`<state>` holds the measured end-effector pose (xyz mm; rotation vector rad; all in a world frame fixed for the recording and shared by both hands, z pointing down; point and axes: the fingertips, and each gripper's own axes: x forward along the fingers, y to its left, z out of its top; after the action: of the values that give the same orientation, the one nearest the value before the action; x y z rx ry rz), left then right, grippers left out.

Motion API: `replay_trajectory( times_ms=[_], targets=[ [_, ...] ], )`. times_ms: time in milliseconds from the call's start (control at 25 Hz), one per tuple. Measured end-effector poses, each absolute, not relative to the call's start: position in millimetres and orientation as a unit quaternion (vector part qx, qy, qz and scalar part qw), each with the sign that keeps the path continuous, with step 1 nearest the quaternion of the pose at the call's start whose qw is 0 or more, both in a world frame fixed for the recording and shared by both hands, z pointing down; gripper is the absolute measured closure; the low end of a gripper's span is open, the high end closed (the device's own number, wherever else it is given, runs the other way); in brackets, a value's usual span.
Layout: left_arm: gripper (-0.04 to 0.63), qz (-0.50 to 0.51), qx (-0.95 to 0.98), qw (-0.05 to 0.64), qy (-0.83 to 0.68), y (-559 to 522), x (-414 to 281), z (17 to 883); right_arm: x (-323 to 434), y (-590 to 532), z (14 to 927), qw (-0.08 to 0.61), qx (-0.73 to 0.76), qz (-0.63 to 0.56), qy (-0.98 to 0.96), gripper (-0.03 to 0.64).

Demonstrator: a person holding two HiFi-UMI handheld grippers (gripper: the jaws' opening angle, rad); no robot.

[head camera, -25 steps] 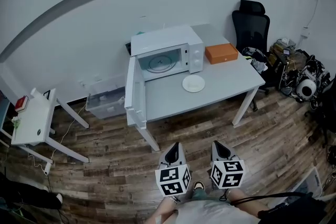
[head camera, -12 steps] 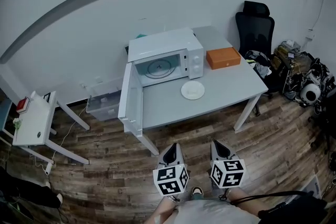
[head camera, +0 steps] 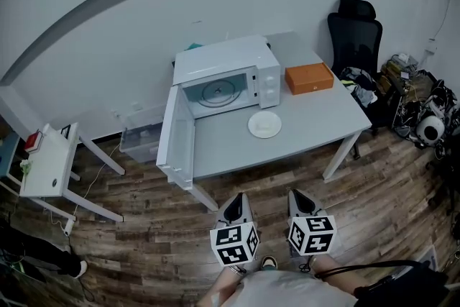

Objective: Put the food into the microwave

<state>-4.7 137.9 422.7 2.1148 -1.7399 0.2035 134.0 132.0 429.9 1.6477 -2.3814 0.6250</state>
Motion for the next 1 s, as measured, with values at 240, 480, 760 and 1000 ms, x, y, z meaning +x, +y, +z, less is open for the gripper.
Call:
replay_trajectory(
  times_ms=[240,480,760,1000],
  targets=[
    [0.594,0.078,0.755,0.194,-0.622,124,1,424,144,119,434,0.086,0.556,0.215,-0.798,0.600],
    [0.594,0.083,0.757,0.191,-0.619,111,6,423,152,107,436,0.082,0.561,0.221,-0.793,0.600],
    [0.594,0.082,0.760,0.196,-0.614,97,9,427,154,97,440,0.084,0.561,0.230,-0.791,0.600],
    [0.594,0.081,0.760,0.201,-0.613,82,7,432,153,85,442,0.093,0.561,0.227,-0.791,0.600]
  ],
)
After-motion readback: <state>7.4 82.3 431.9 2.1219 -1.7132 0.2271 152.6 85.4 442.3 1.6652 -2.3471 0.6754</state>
